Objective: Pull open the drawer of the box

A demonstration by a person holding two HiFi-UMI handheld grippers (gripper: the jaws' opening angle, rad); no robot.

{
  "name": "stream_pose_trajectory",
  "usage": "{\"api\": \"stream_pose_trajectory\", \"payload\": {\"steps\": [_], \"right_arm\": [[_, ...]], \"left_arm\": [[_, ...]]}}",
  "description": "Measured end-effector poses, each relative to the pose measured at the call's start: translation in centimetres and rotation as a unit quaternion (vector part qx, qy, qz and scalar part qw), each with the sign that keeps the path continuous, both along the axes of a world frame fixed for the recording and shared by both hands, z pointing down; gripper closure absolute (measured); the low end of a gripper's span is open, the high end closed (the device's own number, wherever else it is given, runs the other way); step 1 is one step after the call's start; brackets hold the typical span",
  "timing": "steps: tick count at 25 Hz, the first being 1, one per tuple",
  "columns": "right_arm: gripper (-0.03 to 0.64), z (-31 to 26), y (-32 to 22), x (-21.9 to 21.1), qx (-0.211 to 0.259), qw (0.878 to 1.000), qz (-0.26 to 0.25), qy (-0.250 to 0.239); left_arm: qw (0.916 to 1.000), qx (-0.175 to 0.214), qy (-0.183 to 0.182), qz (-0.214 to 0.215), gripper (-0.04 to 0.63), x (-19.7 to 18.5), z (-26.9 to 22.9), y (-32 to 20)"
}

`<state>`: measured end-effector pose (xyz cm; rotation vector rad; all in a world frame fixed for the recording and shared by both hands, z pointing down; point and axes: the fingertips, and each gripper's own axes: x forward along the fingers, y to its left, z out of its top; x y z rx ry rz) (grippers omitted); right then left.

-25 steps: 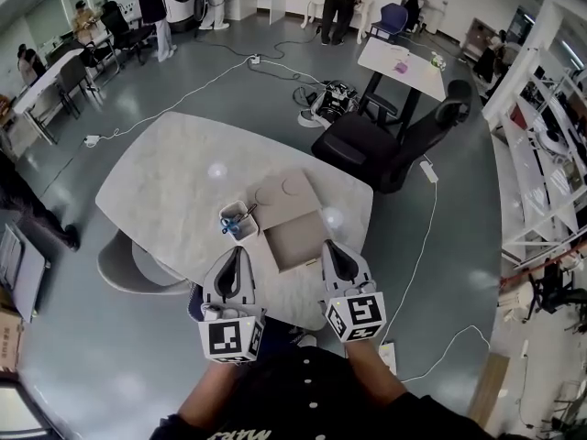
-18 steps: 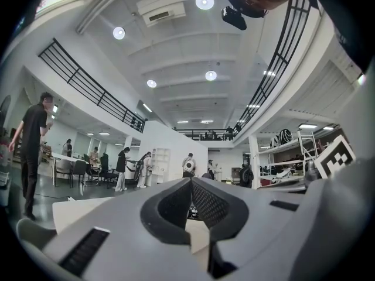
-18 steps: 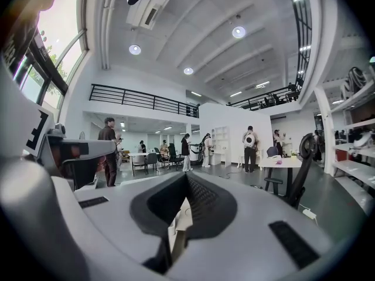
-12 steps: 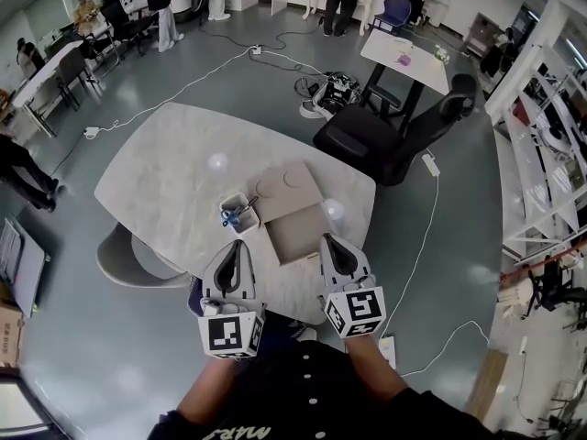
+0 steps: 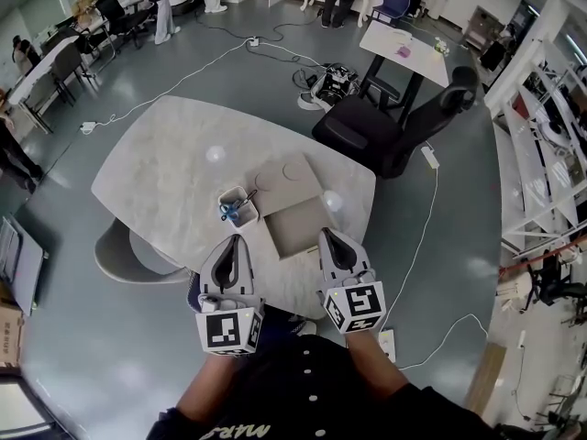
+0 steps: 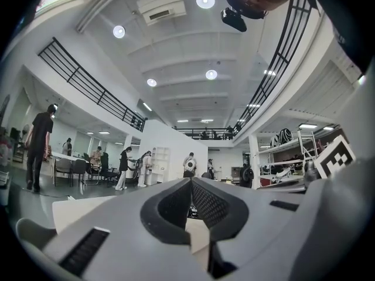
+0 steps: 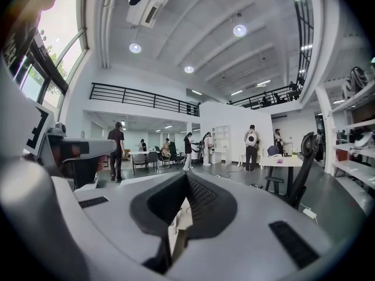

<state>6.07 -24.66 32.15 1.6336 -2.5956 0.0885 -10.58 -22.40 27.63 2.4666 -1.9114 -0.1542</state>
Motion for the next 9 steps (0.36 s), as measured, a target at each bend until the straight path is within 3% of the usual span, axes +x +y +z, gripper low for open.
{"api": "stream_pose_trajectory", "payload": {"steps": [9], "right_arm": [[0.621,0.26,-0.41,-0.28,-0.002,1.000,-0.003,0.001]], "left_arm": [[1.0000,0.001,0.001,0.000,0.580,-0.17,0.04,-0.44]]}}
